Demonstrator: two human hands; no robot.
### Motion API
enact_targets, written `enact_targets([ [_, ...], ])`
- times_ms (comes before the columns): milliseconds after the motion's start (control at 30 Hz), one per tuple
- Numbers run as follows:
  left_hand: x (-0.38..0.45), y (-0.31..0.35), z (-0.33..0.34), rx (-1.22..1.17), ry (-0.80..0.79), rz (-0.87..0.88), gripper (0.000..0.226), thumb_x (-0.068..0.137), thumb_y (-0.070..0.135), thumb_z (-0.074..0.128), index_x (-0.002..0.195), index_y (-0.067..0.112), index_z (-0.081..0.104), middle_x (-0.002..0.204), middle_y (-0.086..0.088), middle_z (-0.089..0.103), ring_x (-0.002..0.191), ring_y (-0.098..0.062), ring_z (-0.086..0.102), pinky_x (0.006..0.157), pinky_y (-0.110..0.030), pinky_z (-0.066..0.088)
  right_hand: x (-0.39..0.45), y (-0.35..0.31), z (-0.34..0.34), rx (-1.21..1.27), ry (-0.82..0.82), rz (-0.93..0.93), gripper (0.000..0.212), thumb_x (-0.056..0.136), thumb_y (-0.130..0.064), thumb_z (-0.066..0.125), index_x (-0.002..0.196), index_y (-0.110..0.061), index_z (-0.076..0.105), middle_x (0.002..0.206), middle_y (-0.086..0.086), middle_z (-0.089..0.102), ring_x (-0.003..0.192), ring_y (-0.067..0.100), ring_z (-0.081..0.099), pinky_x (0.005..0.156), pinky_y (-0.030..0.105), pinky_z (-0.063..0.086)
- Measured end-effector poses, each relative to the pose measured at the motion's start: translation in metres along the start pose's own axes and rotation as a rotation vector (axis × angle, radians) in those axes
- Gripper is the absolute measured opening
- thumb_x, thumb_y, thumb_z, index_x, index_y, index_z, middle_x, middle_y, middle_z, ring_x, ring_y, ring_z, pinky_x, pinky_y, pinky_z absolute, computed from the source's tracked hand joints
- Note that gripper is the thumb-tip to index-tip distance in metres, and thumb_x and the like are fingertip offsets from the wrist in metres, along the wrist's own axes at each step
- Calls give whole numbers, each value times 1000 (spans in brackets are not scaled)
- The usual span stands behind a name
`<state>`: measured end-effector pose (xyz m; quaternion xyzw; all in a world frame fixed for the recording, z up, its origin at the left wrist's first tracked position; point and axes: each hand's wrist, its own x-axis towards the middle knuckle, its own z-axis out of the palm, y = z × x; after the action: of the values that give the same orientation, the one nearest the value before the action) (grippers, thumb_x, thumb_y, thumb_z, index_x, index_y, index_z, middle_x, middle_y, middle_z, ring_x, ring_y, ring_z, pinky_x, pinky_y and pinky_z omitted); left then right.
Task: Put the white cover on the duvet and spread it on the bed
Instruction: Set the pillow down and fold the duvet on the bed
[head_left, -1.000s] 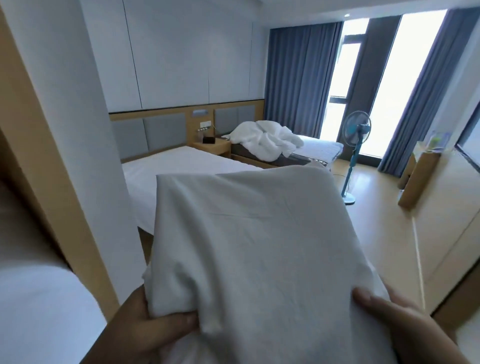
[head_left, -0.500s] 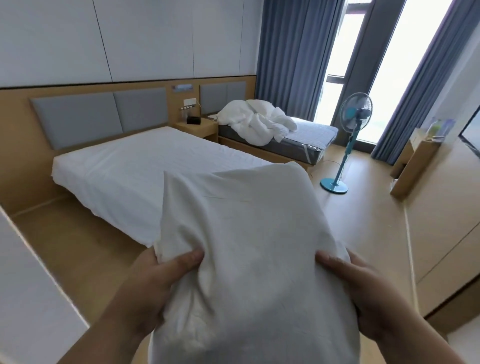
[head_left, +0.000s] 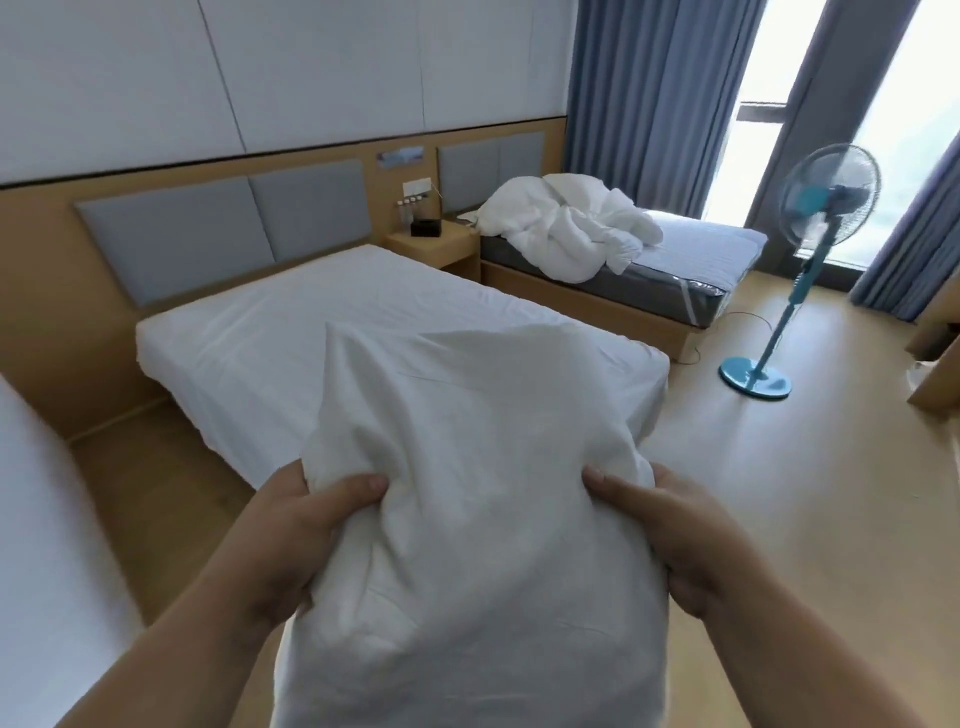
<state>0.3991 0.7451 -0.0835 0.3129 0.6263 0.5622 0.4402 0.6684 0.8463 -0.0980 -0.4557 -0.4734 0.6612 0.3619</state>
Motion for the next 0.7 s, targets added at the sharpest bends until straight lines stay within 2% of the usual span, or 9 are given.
enact_targets([
  [133, 70, 10, -12, -12, 238, -37, 11, 91, 13, 66, 101, 17, 70, 88, 3, 78, 80, -18, 75, 71, -35, 55, 122, -27, 24, -110, -85, -47, 33, 70, -22, 86, 99, -10, 75, 94, 11, 78, 83, 30, 76, 82, 48, 60],
  [200, 95, 14, -27, -80, 348, -50, 21, 89, 14, 69, 110, 12, 67, 95, -2, 78, 82, -21, 75, 73, -36, 57, 177, -39, 48, -163, -174, -51, 39, 70, -25, 90, 103, -10, 75, 97, 13, 77, 86, 34, 75, 85, 55, 58],
  [267, 114, 15, -47, -153, 452, -72, 33, 84, 14, 73, 116, 10, 65, 105, -8, 76, 91, -29, 74, 82, -43, 58, 221, -46, 80, -202, -266, -73, 49, 66, -32, 92, 107, -12, 73, 100, 12, 77, 90, 36, 75, 85, 60, 57],
  [333, 124, 14, -72, -214, 523, -75, 30, 86, 9, 71, 115, 10, 67, 105, -9, 76, 95, -32, 73, 87, -47, 57, 256, -48, 118, -265, -348, -97, 50, 66, -37, 92, 107, -16, 72, 99, 8, 77, 90, 34, 75, 83, 58, 58],
  [400, 134, 11, -102, -254, 588, -80, 36, 84, 10, 72, 120, 10, 66, 107, -9, 76, 97, -33, 73, 89, -50, 56, 283, -45, 159, -314, -443, -97, 40, 75, -33, 88, 107, -15, 72, 96, 7, 78, 87, 30, 75, 83, 55, 59],
  [500, 151, 4, -153, -279, 707, -68, 28, 90, 5, 64, 117, 9, 66, 105, -12, 76, 94, -34, 73, 80, -44, 57, 314, -36, 223, -379, -545, -60, 24, 84, -26, 78, 103, -12, 73, 90, 7, 78, 81, 26, 76, 79, 49, 61],
  [567, 164, 0, -188, -301, 768, -72, 23, 91, 3, 62, 113, 7, 67, 103, -14, 76, 90, -34, 74, 76, -42, 57, 336, -28, 268, -423, -583, -42, 26, 84, -31, 78, 102, -12, 73, 88, 5, 78, 79, 24, 76, 75, 45, 61],
  [700, 205, 2, -271, -316, 813, -51, 20, 91, 4, 62, 110, 6, 67, 98, -15, 76, 85, -36, 74, 71, -41, 56, 380, -19, 365, -451, -635, -43, 28, 86, -35, 76, 101, -12, 73, 87, 6, 78, 79, 26, 76, 77, 45, 61],
])
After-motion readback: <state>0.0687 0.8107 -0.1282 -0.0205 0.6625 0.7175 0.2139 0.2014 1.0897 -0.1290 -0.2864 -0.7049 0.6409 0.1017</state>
